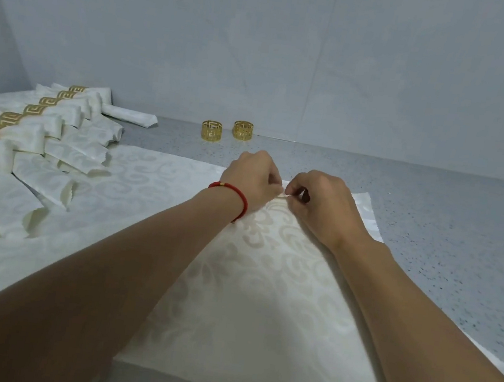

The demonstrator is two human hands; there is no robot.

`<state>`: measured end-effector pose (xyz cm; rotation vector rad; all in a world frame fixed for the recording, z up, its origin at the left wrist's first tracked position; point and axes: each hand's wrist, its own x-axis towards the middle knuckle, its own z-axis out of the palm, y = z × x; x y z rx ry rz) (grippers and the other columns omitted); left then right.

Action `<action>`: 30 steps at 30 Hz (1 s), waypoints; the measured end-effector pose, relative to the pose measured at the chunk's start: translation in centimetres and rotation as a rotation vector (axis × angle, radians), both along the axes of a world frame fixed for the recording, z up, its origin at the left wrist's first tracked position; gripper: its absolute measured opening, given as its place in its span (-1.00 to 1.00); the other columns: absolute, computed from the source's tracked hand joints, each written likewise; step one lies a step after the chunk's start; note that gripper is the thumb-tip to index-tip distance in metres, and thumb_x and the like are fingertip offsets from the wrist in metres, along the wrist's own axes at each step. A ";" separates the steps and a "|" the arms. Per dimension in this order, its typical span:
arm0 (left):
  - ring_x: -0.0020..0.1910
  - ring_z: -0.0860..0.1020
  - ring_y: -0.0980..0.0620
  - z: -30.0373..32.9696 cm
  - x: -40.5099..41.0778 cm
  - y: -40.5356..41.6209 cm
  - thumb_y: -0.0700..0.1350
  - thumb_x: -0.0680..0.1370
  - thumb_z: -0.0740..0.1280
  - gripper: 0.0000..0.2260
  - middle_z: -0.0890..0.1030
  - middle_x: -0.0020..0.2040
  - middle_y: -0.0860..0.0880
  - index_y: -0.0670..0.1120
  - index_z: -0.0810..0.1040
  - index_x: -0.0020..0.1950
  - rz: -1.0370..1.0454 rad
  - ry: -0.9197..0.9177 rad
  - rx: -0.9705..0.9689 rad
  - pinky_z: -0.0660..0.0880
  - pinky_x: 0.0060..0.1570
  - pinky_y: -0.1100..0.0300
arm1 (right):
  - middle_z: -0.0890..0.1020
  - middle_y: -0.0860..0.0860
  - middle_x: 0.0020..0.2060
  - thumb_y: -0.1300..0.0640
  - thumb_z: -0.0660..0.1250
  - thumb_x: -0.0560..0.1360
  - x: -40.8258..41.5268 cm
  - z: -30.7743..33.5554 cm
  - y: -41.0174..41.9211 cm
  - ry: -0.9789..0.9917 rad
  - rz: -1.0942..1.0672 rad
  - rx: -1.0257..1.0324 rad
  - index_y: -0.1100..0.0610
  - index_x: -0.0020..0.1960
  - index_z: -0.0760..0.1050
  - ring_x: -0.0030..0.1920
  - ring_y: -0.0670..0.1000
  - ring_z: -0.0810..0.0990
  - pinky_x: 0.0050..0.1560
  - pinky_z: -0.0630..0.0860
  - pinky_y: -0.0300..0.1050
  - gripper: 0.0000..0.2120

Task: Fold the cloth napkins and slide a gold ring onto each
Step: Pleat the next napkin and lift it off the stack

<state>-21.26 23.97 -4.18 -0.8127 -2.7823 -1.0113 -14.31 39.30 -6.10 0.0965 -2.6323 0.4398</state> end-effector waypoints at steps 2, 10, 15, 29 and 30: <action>-0.08 0.63 0.07 -0.5 -0.1 -0.3 -0.14 0.49 0.46 -0.93 0.71 -0.18 0.06 -0.04 0.75 -0.15 -0.003 -0.021 0.039 0.61 -0.03 0.09 | 0.64 -0.08 -0.11 0.22 0.39 0.49 0.2 0.3 0.4 -0.056 0.023 0.008 0.00 0.00 0.68 -0.05 0.00 0.57 -0.03 0.57 0.05 -0.82; -0.09 0.61 0.08 -1.3 0.0 -0.4 -0.17 0.47 0.46 -0.93 0.67 -0.15 0.08 0.00 0.68 -0.16 0.011 0.059 0.077 0.59 -0.01 0.10 | 0.66 -0.12 -0.13 0.01 0.44 0.51 -0.1 0.2 1.3 -0.113 -0.103 -0.199 -0.03 0.01 0.67 -0.09 -0.05 0.59 0.02 0.58 0.01 -0.89; -0.03 0.52 0.05 -0.5 0.6 -0.4 -0.22 0.46 0.39 -0.85 0.61 -0.18 0.12 0.05 0.58 -0.19 -0.041 0.259 -0.095 0.44 0.05 0.06 | 0.65 -0.13 -0.23 0.10 0.46 0.47 0.4 1.0 1.4 -0.138 -0.063 -0.143 -0.02 -0.13 0.63 -0.13 -0.05 0.60 -0.01 0.58 0.04 -0.97; 0.03 0.55 -0.09 0.7 0.6 -0.8 -0.26 0.53 0.28 -0.73 0.63 -0.03 -0.04 0.02 0.68 0.07 -0.092 0.208 -0.214 0.52 0.10 0.09 | 0.67 -0.09 -0.22 0.11 0.35 0.56 1.0 3.1 0.6 -0.252 -0.036 0.066 0.04 -0.09 0.67 -0.12 0.02 0.61 -0.02 0.60 0.04 -0.88; -0.01 0.56 -0.08 0.3 0.6 -0.9 -0.25 0.53 0.29 -0.74 0.63 -0.06 -0.03 0.03 0.68 0.05 -0.073 0.224 -0.188 0.54 0.06 0.11 | 0.66 -0.09 -0.23 0.11 0.38 0.56 0.8 2.7 0.7 -0.244 -0.039 0.033 0.05 -0.08 0.65 -0.13 0.00 0.60 0.00 0.60 0.03 -0.91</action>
